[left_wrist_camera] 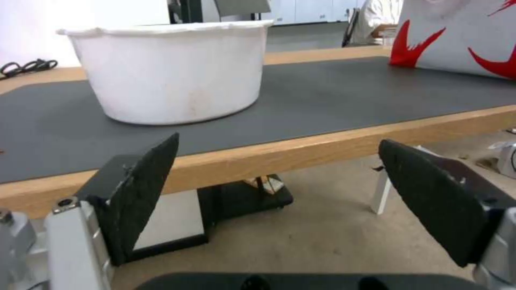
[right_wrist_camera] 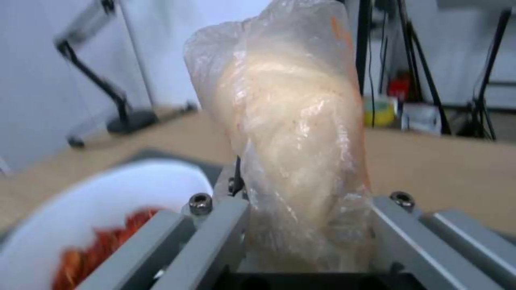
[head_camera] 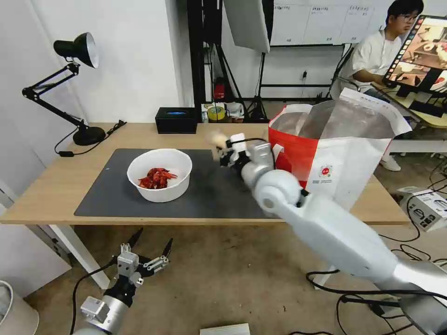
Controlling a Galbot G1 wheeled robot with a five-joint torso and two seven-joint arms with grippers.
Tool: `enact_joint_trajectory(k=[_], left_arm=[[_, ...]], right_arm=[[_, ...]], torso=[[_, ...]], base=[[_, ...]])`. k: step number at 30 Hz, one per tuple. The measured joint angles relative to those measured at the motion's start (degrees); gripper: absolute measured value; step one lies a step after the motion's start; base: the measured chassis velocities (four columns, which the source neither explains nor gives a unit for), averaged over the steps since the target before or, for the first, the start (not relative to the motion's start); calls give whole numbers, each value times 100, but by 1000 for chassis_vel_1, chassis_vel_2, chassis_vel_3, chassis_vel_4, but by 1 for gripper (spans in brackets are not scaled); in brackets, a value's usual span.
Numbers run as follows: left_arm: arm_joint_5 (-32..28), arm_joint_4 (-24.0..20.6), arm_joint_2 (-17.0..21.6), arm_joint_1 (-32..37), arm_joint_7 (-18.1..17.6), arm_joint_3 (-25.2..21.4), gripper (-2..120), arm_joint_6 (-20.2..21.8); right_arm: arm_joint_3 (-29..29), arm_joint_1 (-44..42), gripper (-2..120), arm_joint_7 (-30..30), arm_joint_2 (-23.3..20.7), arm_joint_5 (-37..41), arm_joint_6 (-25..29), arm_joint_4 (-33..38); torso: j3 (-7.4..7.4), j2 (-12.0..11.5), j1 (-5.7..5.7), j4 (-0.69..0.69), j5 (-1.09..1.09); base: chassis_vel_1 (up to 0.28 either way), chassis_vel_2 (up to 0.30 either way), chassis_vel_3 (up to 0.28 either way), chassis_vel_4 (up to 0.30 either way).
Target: Pick up the trash from the table and place it into the takeout bag.
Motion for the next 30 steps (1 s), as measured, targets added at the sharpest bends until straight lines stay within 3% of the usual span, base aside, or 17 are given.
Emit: enact_joint_trajectory(k=[7,11,22,30], left_arm=[[30,0,-14,-23,-12,76,100,1],[50,2,-17,-31,-13,109,100,6],[54,5,5,-42,-16,149,100,8],[70,49,10,-110,-16,242,100,11]], right_arm=[[538,-213,7,-590,-449,-12,709,377],[723,-230,7,-625,-685,9,1012,547],[1043,-223,7,-16,-1218,-865,1245,652],[1358,-495,7,742,-1487,-1002,971,722]], torso=[[0,0,0,0,1],[0,0,0,0,0],[0,0,0,1,0],[0,0,0,1,0]], base=[[0,0,0,0],[0,0,0,0],[0,0,0,0],[0,0,0,0]])
